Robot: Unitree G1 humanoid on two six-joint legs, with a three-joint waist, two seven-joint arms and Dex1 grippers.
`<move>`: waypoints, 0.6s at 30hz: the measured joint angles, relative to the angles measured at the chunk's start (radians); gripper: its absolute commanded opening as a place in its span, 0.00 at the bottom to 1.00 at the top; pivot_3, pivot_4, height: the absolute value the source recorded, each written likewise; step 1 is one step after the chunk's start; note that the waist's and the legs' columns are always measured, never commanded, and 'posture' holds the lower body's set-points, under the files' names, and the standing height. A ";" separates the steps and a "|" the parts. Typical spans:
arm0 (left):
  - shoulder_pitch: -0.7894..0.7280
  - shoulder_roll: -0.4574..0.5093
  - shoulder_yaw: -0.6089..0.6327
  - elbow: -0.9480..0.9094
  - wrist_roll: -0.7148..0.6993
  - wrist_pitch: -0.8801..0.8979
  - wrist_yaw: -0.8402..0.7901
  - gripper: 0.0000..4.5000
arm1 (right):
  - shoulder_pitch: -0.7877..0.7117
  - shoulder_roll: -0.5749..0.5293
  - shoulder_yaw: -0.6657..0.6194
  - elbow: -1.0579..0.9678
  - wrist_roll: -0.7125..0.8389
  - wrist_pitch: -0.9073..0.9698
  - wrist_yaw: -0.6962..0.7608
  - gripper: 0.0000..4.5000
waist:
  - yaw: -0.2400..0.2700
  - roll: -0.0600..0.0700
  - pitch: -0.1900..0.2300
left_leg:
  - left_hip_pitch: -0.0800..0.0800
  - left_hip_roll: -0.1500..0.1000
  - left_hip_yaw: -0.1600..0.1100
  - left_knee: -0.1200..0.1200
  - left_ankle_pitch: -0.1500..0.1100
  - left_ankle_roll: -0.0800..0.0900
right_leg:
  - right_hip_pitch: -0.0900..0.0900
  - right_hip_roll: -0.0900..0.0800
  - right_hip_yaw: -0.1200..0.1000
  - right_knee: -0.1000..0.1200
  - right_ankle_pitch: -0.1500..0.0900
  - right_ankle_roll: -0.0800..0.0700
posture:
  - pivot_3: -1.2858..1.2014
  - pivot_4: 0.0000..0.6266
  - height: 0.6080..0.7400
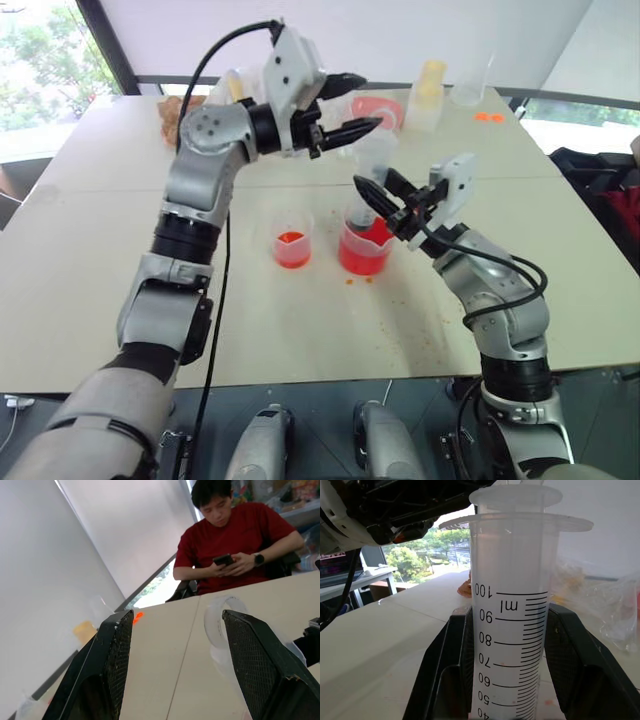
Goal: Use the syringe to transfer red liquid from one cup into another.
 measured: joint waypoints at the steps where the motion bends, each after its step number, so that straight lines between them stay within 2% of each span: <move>1: -0.003 -0.006 -0.006 0.004 0.003 -0.003 0.008 0.60 | 0.000 0.003 0.000 0.003 -0.003 0.000 0.000 0.32 | 0.000 0.000 0.000 | 0.000 0.000 0.000 0.000 0.000 0.000 | 0.000 0.000 0.000 0.000 0.000 0.000 | 0.52 0.24 1.00; 3: -0.005 -0.010 -0.012 0.006 0.009 -0.004 0.009 0.48 | 0.000 0.007 -0.002 0.005 -0.004 -0.001 -0.002 0.32 | 0.000 0.000 0.000 | 0.000 0.000 0.000 0.000 0.000 0.000 | 0.000 0.000 0.000 0.000 0.000 0.000 | 0.52 0.24 1.00; 8: -0.005 -0.026 -0.025 0.005 -0.001 -0.005 -0.018 0.05 | 0.000 0.012 -0.012 0.005 -0.006 -0.006 -0.005 0.32 | -0.002 0.000 0.000 | 0.000 0.000 0.000 0.000 0.000 0.000 | 0.000 0.000 0.000 0.000 0.000 0.000 | 0.52 0.24 1.00; 9: -0.005 -0.026 -0.025 0.005 -0.001 -0.005 -0.021 0.01 | 0.001 0.012 -0.011 0.005 -0.007 -0.007 -0.005 0.32 | -0.003 0.000 0.000 | 0.000 0.000 0.000 0.000 0.000 0.000 | 0.000 0.000 0.000 0.000 0.000 0.000 | 0.52 0.24 1.00; 18: -0.005 -0.024 -0.025 0.006 -0.001 -0.016 -0.032 0.01 | 0.019 0.022 0.002 0.006 -0.028 -0.051 -0.004 0.32 | -0.001 0.000 0.000 | 0.000 0.000 0.000 0.000 0.000 0.000 | 0.000 0.000 0.000 0.000 0.000 0.000 | 0.52 0.24 1.00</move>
